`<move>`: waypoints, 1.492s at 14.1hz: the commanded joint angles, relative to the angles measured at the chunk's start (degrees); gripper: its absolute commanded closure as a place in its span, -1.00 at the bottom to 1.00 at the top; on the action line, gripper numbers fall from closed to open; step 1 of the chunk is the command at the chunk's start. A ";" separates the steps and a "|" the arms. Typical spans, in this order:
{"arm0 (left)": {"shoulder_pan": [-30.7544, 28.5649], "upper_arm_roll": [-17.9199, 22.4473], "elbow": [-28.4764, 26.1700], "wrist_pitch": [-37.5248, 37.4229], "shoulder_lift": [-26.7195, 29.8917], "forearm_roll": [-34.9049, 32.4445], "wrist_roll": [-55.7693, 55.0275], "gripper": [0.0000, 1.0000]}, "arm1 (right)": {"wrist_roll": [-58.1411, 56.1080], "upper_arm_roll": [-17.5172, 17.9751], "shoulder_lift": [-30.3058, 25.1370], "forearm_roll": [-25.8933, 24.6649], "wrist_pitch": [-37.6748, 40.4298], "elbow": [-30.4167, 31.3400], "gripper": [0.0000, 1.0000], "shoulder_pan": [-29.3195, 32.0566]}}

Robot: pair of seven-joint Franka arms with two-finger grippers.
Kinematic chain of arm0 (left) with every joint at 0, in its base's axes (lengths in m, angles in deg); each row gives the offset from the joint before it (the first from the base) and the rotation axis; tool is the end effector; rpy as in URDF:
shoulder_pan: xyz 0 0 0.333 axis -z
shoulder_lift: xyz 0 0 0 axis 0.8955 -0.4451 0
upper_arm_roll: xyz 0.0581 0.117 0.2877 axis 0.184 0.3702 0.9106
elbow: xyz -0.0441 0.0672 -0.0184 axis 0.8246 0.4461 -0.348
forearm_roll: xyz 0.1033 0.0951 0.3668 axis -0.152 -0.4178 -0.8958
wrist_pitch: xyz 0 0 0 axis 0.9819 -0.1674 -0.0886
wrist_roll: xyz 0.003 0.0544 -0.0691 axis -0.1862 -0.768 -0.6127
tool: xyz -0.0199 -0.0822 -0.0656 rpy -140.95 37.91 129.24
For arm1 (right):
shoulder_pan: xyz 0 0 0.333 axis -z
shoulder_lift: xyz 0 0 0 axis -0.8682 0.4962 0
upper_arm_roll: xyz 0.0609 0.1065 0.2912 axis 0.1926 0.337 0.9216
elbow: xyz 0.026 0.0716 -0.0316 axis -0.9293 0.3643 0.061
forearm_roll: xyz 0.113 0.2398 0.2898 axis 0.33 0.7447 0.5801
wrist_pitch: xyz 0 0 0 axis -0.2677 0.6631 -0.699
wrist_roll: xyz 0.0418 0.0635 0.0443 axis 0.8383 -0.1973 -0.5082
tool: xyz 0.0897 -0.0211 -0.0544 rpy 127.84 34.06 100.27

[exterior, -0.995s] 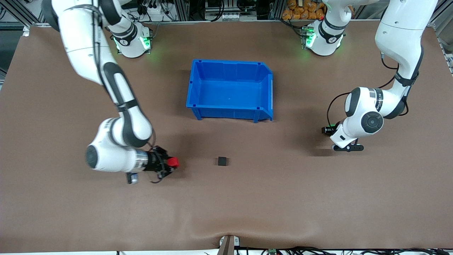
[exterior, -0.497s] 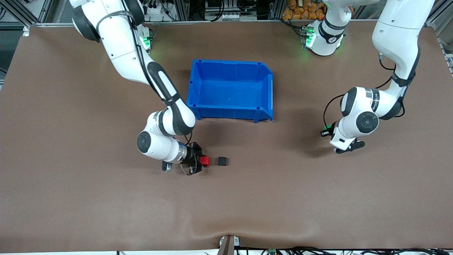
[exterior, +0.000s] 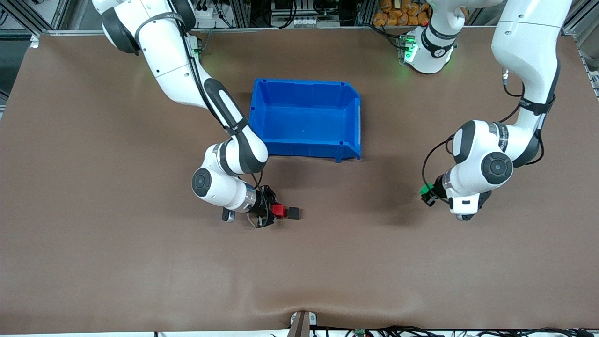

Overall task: Attach green and red cubes to black cube
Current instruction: 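Set the red cube against the black cube and open the right gripper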

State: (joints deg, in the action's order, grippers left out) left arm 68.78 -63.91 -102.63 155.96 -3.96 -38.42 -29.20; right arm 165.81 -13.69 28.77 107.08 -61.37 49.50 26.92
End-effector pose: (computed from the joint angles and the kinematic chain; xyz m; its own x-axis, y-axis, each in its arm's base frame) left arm 0.6217 -0.1262 0.2503 0.6154 0.7816 -0.1024 0.7832 -0.6209 -0.0329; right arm 0.6436 0.3637 0.1720 -0.0146 -0.8885 -0.4586 -0.9988 0.0344 -0.0349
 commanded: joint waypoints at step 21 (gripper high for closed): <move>24.40 -0.19 28.67 8.21 -24.27 9.56 -44.52 1.00 | -27.23 -3.26 -13.90 -22.14 37.93 -6.21 -1.00 19.24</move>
State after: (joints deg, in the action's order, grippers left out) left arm 91.59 -64.54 -76.66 162.03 -26.26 -30.39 -72.40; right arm 145.61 -18.35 18.39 86.58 -30.73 44.94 40.99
